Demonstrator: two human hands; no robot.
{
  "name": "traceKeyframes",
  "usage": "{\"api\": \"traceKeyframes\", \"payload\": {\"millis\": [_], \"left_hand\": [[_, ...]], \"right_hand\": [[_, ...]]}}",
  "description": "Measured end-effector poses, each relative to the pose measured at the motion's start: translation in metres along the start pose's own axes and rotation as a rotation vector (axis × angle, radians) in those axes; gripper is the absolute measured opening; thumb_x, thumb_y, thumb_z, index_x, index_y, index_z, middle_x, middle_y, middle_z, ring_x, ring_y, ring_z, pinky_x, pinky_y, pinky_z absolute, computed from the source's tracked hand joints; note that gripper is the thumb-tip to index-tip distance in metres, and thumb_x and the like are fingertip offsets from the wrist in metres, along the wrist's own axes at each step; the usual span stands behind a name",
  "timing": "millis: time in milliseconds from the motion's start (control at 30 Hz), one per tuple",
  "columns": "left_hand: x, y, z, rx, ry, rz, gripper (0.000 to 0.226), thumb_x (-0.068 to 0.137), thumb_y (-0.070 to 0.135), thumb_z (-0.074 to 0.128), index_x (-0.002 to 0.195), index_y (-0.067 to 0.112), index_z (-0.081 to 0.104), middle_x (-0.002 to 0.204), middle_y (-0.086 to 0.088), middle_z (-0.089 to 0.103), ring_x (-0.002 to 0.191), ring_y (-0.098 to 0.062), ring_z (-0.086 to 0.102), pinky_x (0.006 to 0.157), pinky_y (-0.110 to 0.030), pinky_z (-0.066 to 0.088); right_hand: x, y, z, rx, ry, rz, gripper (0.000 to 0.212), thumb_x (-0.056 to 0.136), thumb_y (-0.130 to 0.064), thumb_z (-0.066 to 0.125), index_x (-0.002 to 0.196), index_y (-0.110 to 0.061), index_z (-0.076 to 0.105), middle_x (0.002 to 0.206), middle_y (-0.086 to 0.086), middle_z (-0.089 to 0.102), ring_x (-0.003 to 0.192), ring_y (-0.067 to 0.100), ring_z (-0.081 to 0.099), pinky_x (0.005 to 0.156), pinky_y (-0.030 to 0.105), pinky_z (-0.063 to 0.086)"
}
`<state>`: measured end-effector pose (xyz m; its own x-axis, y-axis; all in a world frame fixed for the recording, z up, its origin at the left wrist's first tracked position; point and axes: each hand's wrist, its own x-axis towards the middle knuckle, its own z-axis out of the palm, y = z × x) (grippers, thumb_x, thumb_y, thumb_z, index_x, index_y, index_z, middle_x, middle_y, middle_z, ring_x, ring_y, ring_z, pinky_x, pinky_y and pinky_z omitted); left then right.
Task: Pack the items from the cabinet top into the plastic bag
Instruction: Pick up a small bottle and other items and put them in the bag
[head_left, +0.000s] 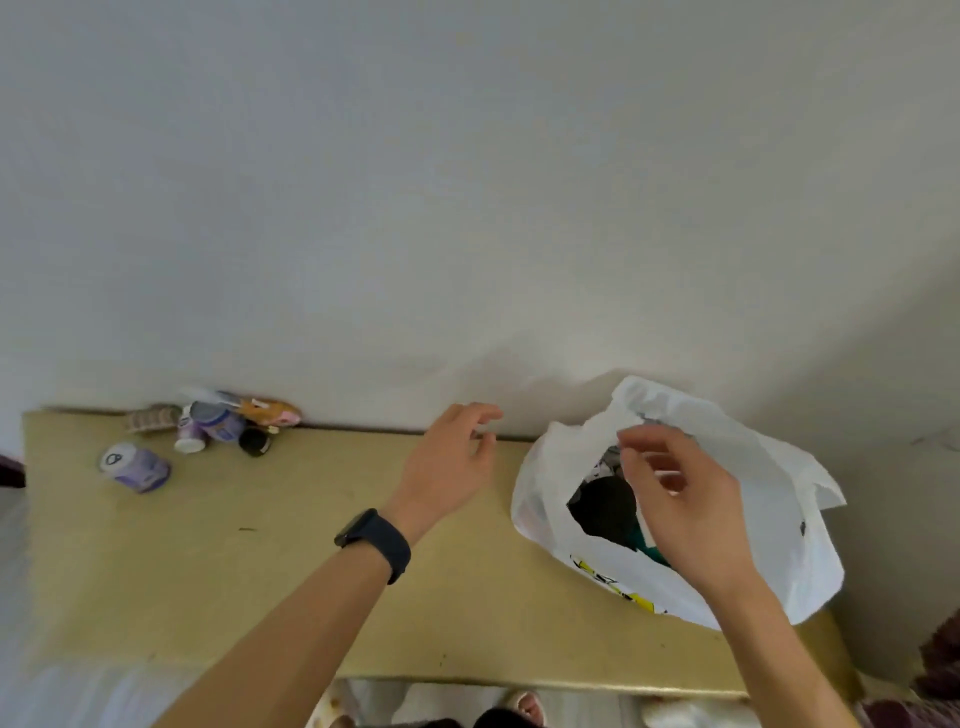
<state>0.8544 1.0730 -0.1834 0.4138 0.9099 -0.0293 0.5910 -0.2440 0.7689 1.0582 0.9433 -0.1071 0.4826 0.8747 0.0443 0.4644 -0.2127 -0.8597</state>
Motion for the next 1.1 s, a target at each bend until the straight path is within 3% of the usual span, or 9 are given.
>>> {"api": "traceKeyframes", "payload": {"millis": [167, 333, 467, 633, 733, 867, 967, 1100], "left_hand": [[-0.040, -0.090, -0.020, 0.127, -0.010, -0.290, 0.038, 0.098, 0.025, 0.050, 0.135, 0.030, 0.050, 0.134, 0.005, 0.052, 0.121, -0.015, 0.052, 0.100, -0.032, 0.045], [-0.092, -0.176, -0.062, 0.185, -0.078, -0.507, 0.042, 0.097, 0.027, 0.048, 0.139, 0.030, 0.044, 0.141, 0.001, 0.047, 0.127, -0.020, 0.047, 0.104, -0.039, 0.044], [-0.119, -0.243, -0.104, 0.241, -0.146, -0.650, 0.044, 0.099, 0.027, 0.044, 0.143, 0.028, 0.039, 0.145, -0.001, 0.043, 0.129, -0.023, 0.044, 0.103, -0.041, 0.044], [-0.141, -0.321, -0.140, 0.257, -0.211, -0.787, 0.053, 0.097, 0.023, 0.043, 0.149, 0.026, 0.033, 0.153, -0.002, 0.036, 0.136, -0.025, 0.038, 0.108, -0.041, 0.038], [-0.149, -0.361, -0.155, 0.291, -0.278, -0.852, 0.060, 0.097, 0.025, 0.044, 0.153, 0.029, 0.024, 0.162, -0.002, 0.017, 0.146, -0.027, 0.024, 0.115, -0.045, 0.028], [-0.162, -0.396, -0.166, 0.288, -0.357, -0.875, 0.071, 0.095, 0.024, 0.046, 0.156, 0.036, 0.011, 0.166, 0.004, -0.006, 0.151, -0.023, 0.006, 0.121, -0.052, 0.015], [-0.171, -0.400, -0.165, 0.257, -0.353, -0.856, 0.076, 0.093, 0.019, 0.045, 0.156, 0.036, 0.008, 0.165, 0.005, -0.011, 0.152, -0.023, 0.002, 0.121, -0.053, 0.012], [-0.174, -0.405, -0.163, 0.216, -0.341, -0.852, 0.075, 0.093, 0.020, 0.046, 0.156, 0.037, 0.009, 0.165, 0.006, -0.012, 0.151, -0.023, 0.000, 0.120, -0.055, 0.013]], "right_hand": [[-0.001, -0.047, 0.055, -0.086, -0.236, -0.269, 0.019, 0.088, -0.021, 0.063, 0.097, -0.036, 0.071, 0.093, -0.021, 0.067, 0.091, 0.002, 0.062, 0.073, 0.011, 0.046], [0.013, -0.042, 0.180, -0.399, -0.558, -0.382, 0.020, 0.092, -0.029, 0.062, 0.108, -0.038, 0.067, 0.108, -0.024, 0.061, 0.105, 0.001, 0.055, 0.093, 0.017, 0.040], [0.010, -0.031, 0.289, -0.617, -0.838, -0.373, 0.027, 0.095, -0.032, 0.054, 0.120, -0.037, 0.062, 0.127, -0.016, 0.059, 0.120, 0.011, 0.052, 0.102, 0.021, 0.034], [0.006, -0.033, 0.401, -0.816, -1.079, -0.251, 0.041, 0.095, -0.037, 0.047, 0.136, -0.034, 0.045, 0.144, -0.006, 0.045, 0.127, 0.018, 0.048, 0.102, 0.037, 0.044], [0.021, -0.050, 0.459, -0.860, -1.003, -0.219, 0.057, 0.094, -0.038, 0.050, 0.147, -0.027, 0.031, 0.150, 0.000, 0.030, 0.126, 0.024, 0.049, 0.098, 0.040, 0.047], [0.053, -0.078, 0.525, -0.808, -0.781, -0.302, 0.067, 0.091, -0.034, 0.059, 0.147, -0.016, 0.028, 0.149, 0.007, 0.030, 0.119, 0.035, 0.055, 0.091, 0.043, 0.048], [0.079, -0.090, 0.565, -0.828, -0.721, -0.312, 0.057, 0.092, -0.028, 0.059, 0.142, -0.014, 0.035, 0.145, 0.011, 0.036, 0.110, 0.040, 0.057, 0.084, 0.045, 0.048], [0.100, -0.080, 0.594, -1.015, -0.682, -0.381, 0.032, 0.096, -0.020, 0.052, 0.123, -0.005, 0.049, 0.123, 0.023, 0.055, 0.108, 0.043, 0.058, 0.082, 0.046, 0.049]]}}
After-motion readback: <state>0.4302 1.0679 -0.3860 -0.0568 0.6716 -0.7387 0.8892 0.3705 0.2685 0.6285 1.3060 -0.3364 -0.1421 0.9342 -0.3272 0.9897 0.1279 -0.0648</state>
